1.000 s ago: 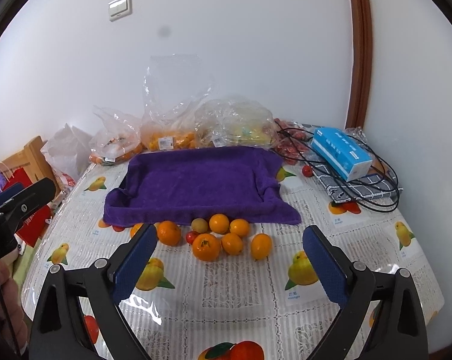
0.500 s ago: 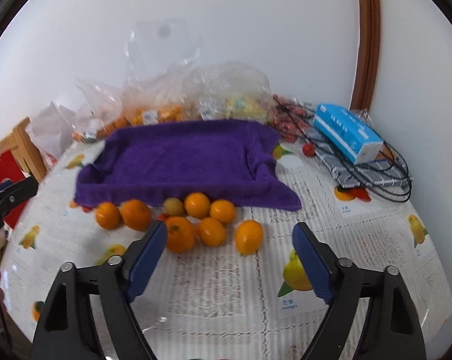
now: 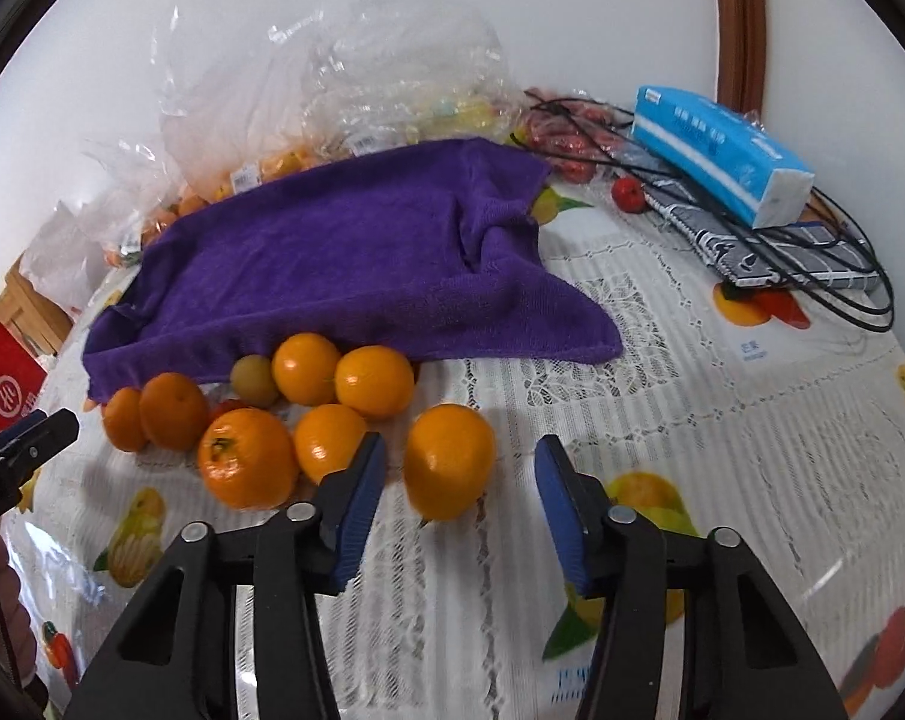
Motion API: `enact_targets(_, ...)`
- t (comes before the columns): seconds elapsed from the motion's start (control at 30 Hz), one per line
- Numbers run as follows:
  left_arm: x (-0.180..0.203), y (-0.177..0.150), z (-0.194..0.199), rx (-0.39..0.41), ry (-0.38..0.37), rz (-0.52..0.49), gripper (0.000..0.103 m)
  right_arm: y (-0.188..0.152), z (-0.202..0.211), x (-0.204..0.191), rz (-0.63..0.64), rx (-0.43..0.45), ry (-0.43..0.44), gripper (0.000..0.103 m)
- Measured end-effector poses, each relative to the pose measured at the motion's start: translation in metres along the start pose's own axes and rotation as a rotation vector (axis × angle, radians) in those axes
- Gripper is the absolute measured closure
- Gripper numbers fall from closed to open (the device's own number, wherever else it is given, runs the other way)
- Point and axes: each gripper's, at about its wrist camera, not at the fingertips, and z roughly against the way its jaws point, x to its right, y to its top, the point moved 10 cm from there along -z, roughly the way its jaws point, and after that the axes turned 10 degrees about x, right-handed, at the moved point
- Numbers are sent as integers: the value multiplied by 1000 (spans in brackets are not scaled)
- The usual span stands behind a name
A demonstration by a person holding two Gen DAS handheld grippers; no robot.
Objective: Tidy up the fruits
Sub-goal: 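Grasp a large orange with the left tool while the right tool grasps an oval orange, then lift both held oranges and carry them over the purple towel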
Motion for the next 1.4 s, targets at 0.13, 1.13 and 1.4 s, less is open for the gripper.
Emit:
enact_targets(0.13,7,-2,-14,-21,-15,-7,24,-4,-13,-1,11,-14,2,62)
enact_targets(1.13,24,-21,-29,-46,-68,-59,63,-12,-2,-3,71,12,-34,70)
enact_targets(1.4,23,-23,-21,-46,-117,-44,63,-26,12,-8,60,-4,-66,71)
